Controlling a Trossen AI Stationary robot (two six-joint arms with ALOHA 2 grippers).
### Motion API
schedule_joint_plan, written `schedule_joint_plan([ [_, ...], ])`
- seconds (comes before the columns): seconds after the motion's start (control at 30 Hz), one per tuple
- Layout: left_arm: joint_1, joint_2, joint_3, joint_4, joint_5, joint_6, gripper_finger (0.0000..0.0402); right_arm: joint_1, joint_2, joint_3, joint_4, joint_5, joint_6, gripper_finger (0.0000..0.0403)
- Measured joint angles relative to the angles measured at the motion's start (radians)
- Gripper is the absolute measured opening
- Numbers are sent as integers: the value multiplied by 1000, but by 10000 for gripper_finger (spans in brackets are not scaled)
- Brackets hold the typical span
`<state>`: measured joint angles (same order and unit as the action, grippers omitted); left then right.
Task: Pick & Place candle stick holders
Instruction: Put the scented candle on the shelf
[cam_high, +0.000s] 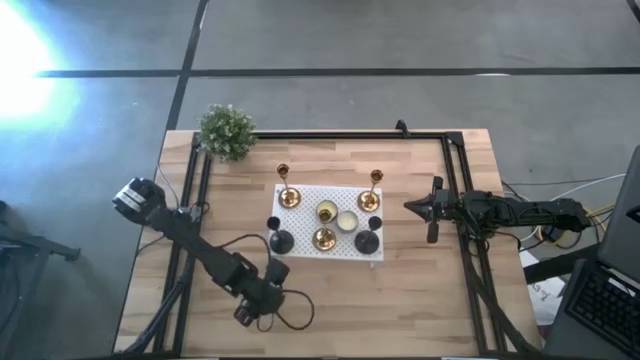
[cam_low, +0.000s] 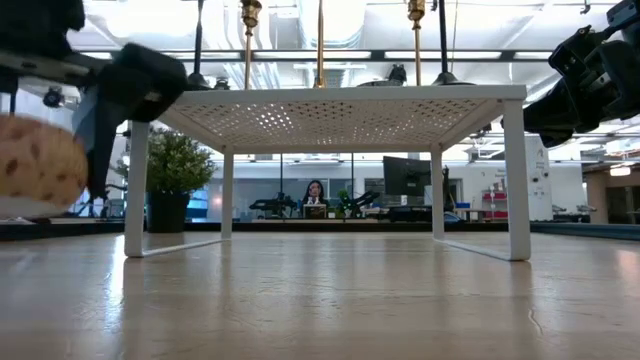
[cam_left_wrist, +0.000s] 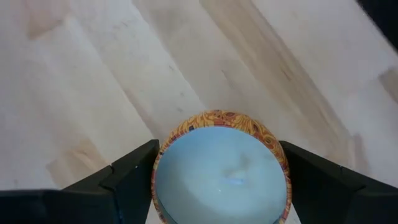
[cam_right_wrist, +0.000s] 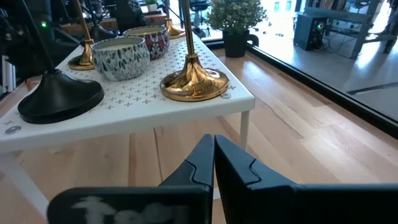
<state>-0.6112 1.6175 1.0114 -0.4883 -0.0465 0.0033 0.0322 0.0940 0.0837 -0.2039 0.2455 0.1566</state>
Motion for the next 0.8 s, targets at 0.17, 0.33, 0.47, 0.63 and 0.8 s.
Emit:
schedule_joint_plan([
  [0.17,-4,-12,1,0,-8,-41,299,0,0,0,0,0,0,8],
  [0.33,-18,-14,1,-19,-2,-109,299,0,0,0,0,0,0,8],
  [0.47,-46,-15,11,-74,2,-172,299,0,0,0,0,0,0,8],
  [0.63,-82,-16,56,-196,-2,-278,299,0,0,0,0,0,0,8],
  [0.8,-111,-20,106,-352,-8,-402,299,0,0,0,0,0,0,8],
])
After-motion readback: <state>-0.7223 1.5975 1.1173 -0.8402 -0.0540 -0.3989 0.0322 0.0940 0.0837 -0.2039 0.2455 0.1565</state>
